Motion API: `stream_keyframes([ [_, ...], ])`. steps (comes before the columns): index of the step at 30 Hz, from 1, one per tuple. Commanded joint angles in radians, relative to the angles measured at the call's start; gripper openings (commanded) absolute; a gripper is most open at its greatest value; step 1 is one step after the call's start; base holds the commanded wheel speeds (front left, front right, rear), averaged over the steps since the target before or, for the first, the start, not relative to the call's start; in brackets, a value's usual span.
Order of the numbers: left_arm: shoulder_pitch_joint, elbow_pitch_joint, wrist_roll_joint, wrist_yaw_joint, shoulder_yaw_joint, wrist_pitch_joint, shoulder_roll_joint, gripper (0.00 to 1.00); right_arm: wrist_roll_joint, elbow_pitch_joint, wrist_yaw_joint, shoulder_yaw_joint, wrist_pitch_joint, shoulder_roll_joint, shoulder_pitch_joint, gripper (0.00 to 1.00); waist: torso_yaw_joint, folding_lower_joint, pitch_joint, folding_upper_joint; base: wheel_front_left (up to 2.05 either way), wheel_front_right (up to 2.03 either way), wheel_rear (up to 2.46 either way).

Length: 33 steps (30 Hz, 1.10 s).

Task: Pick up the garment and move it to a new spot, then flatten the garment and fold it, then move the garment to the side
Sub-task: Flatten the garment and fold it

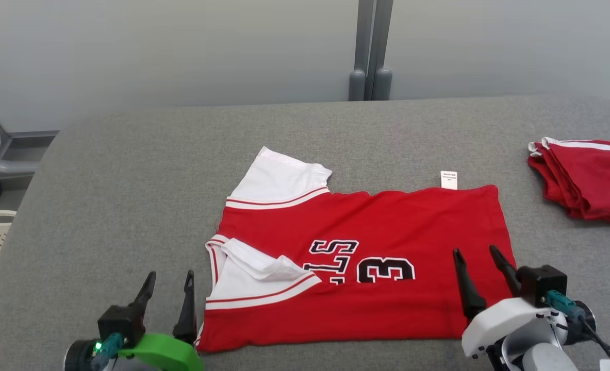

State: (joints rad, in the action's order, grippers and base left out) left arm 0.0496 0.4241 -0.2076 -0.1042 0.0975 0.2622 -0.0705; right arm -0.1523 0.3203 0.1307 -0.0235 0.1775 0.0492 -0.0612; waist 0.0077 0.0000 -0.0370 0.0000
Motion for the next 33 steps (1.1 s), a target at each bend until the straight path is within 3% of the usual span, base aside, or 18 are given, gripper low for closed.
stream_keyframes([
  [1,0.038,0.006,0.007,-0.003,0.005,0.003,-0.006,1.00,0.016,-0.001,0.000,0.000,-0.015,0.002,-0.027,1.00,-0.003,0.0000,0.018,0.0000,0.00,0.00,0.00],
  [9,0.309,0.086,0.045,-0.016,0.080,-0.049,-0.035,1.00,0.105,-0.013,0.000,0.016,-0.295,0.016,-0.212,1.00,-0.017,0.0000,0.174,0.0000,0.00,0.00,0.00],
  [23,0.815,0.309,0.025,-0.026,0.190,-0.274,-0.079,1.00,0.070,-0.074,-0.001,-0.152,-0.755,0.233,-0.577,1.00,-0.103,0.0000,0.440,0.0000,0.00,0.00,0.00],
  [33,1.026,0.424,-0.066,-0.027,0.325,-0.413,-0.124,1.00,0.019,-0.137,-0.001,-0.195,-0.882,0.304,-0.675,1.00,-0.139,0.0000,0.545,0.0000,0.00,0.00,0.00],
])
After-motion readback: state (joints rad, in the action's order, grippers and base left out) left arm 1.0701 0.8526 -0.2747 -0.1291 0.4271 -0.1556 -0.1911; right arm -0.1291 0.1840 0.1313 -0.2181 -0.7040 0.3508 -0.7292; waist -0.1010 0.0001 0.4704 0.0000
